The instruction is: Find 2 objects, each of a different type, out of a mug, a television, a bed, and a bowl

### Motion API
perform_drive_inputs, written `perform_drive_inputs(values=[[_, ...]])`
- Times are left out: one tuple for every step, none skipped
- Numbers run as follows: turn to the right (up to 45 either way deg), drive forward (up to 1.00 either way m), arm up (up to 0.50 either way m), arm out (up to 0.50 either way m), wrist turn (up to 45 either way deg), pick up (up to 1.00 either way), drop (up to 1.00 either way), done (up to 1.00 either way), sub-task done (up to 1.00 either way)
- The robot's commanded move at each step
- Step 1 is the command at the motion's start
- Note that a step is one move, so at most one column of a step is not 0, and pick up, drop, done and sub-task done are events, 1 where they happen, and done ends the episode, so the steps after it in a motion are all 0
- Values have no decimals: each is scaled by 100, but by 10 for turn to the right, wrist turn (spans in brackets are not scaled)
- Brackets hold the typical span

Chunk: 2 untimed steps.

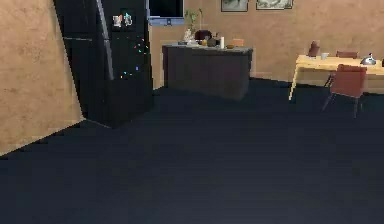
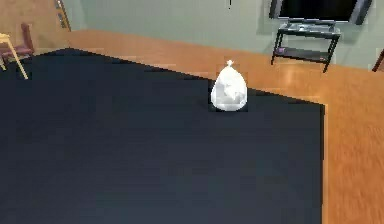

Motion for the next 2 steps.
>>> perform_drive_inputs(values=[[450,0,0,0,0,0,0,0,0],[450,0,0,0,0,0,0,0,0]])
